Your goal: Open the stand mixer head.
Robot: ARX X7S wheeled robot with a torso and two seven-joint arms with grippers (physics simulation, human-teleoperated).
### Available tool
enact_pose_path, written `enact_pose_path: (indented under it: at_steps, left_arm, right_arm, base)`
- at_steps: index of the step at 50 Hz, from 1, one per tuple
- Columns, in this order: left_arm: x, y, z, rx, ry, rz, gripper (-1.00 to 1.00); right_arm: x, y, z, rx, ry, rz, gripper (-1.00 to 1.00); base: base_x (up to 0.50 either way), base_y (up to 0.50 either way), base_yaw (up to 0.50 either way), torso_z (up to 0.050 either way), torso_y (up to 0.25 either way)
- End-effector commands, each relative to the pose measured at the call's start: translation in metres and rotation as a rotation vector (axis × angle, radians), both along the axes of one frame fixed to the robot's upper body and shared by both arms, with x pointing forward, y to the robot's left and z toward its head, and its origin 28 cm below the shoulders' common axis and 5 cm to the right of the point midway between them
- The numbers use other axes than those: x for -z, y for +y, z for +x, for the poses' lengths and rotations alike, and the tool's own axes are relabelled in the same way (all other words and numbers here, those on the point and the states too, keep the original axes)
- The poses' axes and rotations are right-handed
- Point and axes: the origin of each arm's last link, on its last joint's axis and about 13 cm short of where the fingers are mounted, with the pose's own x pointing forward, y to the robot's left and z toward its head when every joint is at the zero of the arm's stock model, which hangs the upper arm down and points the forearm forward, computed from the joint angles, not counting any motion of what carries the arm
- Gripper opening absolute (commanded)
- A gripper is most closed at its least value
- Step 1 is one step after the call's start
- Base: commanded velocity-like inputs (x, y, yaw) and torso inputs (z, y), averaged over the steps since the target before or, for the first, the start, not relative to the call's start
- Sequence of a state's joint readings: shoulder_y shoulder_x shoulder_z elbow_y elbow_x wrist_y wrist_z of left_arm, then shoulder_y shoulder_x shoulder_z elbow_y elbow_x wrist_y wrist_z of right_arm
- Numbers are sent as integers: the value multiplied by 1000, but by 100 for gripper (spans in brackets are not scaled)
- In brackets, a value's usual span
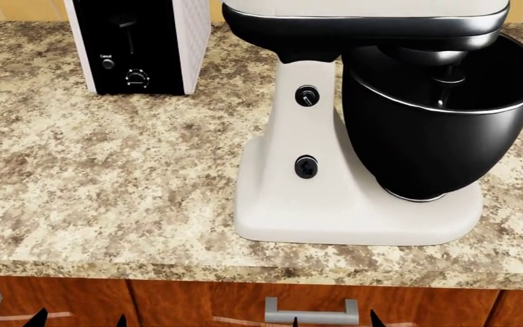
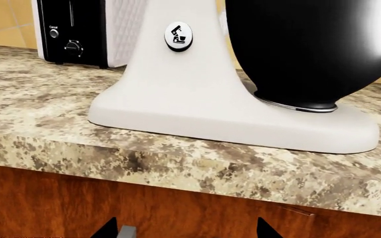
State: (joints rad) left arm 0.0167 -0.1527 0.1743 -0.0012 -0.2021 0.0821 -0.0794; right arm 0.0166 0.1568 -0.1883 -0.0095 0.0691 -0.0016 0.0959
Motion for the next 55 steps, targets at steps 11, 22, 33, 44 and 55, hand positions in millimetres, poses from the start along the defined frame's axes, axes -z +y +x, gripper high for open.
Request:
enact_pose_path:
  at_steps: [11,22,33,44,55]
  left_arm:
    - [-33,6,3,-72,28,-13,100]
    - [-133,13,7,-90,-126,-69,100]
    - [-140,11,10,-71,-125,-67,100]
    - [-141,13,9,-82,-139,-76,100]
    - [-138,13,9,-72,-132,-69,100]
  right_arm:
    - [-22,1,6,-10,-16,-32,100]
    - [-110,5,12,-26,-201,-37,100]
    - [-112,6,24,-37,-188,-19,100]
    - [-114,3,30,-50,-164,-13,100]
    - [-112,5,30,-47,-179,-31,100]
  base:
    - [0,0,0,18,7]
    - [0,0,0,0,0]
    - [0,0,0,0,0]
    - [0,0,0,0,0]
    - [351,0,0,0,0]
